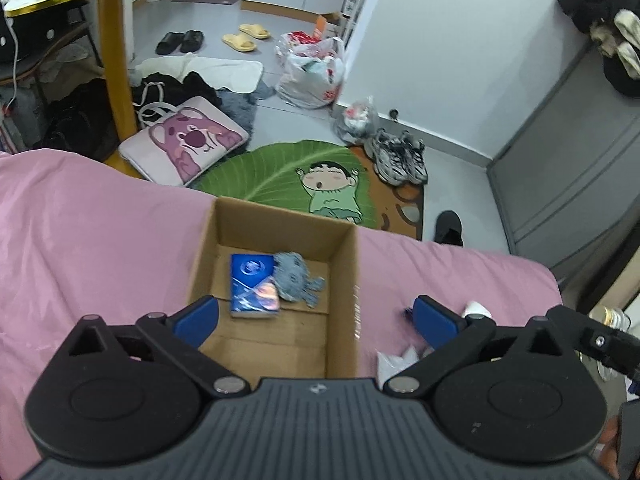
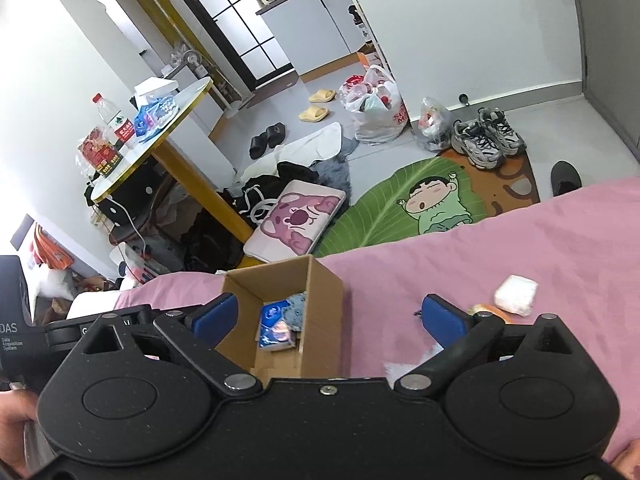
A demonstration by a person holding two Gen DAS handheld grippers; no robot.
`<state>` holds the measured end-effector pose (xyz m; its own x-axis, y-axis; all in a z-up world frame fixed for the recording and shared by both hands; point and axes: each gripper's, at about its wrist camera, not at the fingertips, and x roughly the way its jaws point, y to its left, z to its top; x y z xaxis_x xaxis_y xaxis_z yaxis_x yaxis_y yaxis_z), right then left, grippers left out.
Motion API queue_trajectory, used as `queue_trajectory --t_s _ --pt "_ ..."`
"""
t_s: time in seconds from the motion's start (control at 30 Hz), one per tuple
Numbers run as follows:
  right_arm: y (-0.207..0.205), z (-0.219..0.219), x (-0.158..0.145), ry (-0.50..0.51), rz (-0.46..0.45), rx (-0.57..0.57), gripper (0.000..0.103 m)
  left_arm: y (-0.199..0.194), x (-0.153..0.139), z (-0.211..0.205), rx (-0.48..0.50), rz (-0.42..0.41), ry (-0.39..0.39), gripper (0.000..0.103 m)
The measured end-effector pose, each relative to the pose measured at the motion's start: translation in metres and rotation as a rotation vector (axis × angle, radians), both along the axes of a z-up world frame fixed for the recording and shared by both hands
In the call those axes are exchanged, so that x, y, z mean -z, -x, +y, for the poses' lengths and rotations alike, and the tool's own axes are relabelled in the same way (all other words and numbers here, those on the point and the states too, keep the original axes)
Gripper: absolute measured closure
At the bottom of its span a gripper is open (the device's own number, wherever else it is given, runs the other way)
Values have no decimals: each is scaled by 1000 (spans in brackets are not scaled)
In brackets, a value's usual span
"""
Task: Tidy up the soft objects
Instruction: 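Open both grippers to drop the tissue pack and denim plush into the box, then grasp the large grey plush with both grippers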
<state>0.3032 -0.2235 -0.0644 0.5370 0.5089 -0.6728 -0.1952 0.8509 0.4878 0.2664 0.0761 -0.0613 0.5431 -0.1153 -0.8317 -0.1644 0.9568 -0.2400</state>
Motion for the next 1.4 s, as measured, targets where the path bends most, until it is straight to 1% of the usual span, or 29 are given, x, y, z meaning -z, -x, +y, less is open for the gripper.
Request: queue_trajectory --t_s 0.13,0.4,0.53,0.63,0.73,0.83,0.9,0.97,1.0,1.03,1.1,1.13,1.17,1.23,1.27,1.3,1.4 --pt "5 -19 4 12 6 20 4 2 2 -19 14 8 -10 1" --pt "10 -54 18 -5 30 60 6 0 10 -57 46 31 -41 1" --pt "9 -70 29 -25 55 92 12 0 12 -71 47 32 -39 1" --pt "8 -82 40 -49 82 109 17 -2 15 -83 70 33 -47 2" --pt "7 -90 50 -68 105 122 26 -4 16 -95 81 20 -61 3" --pt "6 -99 65 -94 137 137 31 -5 18 -105 86 -2 -85 4" --pt "7 -102 75 -103 159 146 35 -7 21 -111 98 -5 -81 10" --pt "7 -106 87 -126 190 159 40 -11 26 -117 103 14 -61 21" --pt "8 -108 93 -140 207 163 44 -13 29 -119 105 23 -58 23" --pt "8 -110 100 -157 226 167 45 -15 32 -122 110 29 -57 28" --pt "8 -113 111 -185 253 178 49 -18 39 -129 127 38 -50 33" --pt "8 -114 115 -196 265 183 51 -19 42 -131 133 45 -48 37" --pt "8 -115 120 -210 274 186 52 -21 46 -134 138 54 -46 42" --pt "7 -117 128 -230 286 192 59 -25 54 -140 143 74 -44 49" --pt "6 -117 132 -240 295 193 60 -26 57 -142 145 83 -39 52" --pt "5 -118 136 -250 303 196 62 -28 61 -144 146 91 -30 53" --pt "3 -118 146 -271 326 194 62 -33 72 -150 155 114 -15 55"
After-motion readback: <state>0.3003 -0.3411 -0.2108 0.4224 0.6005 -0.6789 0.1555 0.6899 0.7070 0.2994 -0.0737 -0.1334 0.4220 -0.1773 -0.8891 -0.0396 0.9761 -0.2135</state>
